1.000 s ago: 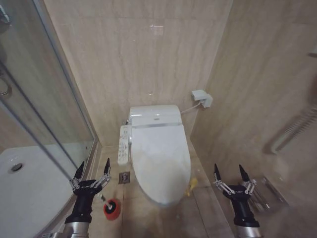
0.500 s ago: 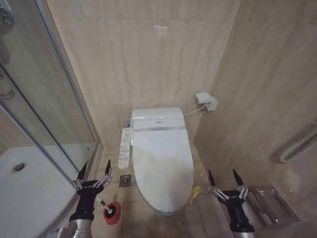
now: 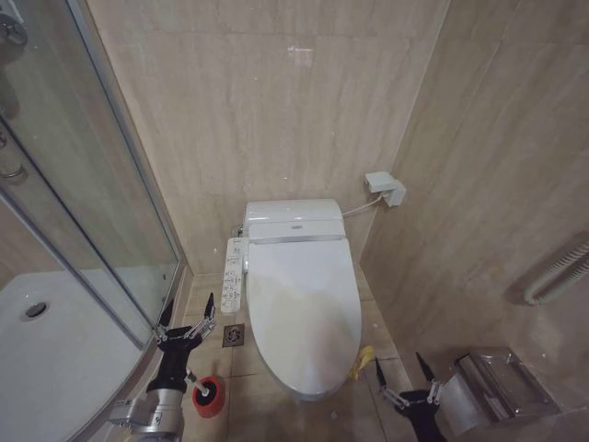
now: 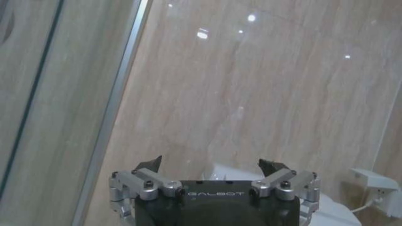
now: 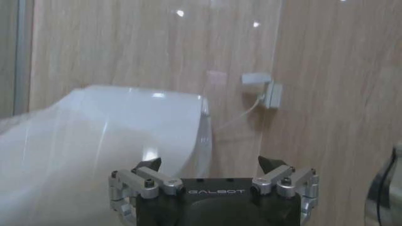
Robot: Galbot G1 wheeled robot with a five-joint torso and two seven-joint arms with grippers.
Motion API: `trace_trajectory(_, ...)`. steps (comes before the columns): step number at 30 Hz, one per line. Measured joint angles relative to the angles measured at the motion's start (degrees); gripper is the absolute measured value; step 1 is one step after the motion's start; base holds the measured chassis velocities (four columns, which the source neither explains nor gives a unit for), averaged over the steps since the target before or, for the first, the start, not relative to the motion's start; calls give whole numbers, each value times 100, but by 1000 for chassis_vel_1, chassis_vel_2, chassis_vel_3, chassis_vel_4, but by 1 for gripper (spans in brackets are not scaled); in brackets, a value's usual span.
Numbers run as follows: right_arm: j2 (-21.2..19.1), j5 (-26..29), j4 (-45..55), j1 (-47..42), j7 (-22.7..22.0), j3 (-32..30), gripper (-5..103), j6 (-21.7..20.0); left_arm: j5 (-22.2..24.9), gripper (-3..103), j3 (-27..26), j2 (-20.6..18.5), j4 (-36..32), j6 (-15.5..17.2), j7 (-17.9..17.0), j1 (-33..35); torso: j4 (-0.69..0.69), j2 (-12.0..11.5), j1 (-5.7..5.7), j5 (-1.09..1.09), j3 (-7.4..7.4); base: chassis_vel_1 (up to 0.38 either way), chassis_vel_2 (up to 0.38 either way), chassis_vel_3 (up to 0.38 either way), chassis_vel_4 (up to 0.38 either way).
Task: Open the toilet lid, clean the toilet bowl with a toilet brush, close the toilet lid, and flush.
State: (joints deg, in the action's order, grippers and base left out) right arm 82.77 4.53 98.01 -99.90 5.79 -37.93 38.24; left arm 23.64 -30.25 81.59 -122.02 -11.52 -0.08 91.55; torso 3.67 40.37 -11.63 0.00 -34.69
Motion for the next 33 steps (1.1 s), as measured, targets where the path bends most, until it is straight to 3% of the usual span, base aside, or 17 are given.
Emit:
trace_trajectory(14, 43, -242, -966, 485, 265, -127, 100, 144, 169, 100, 132, -280, 327, -83, 21, -340, 0, 0, 0, 0, 0, 0, 0, 0, 0)
trace_trajectory(33, -200, 294, -1528, 1170, 476, -21, 100, 8, 174, 100, 182, -296, 586, -130, 36, -458, 0, 0, 0, 0, 0, 0, 0, 0, 0)
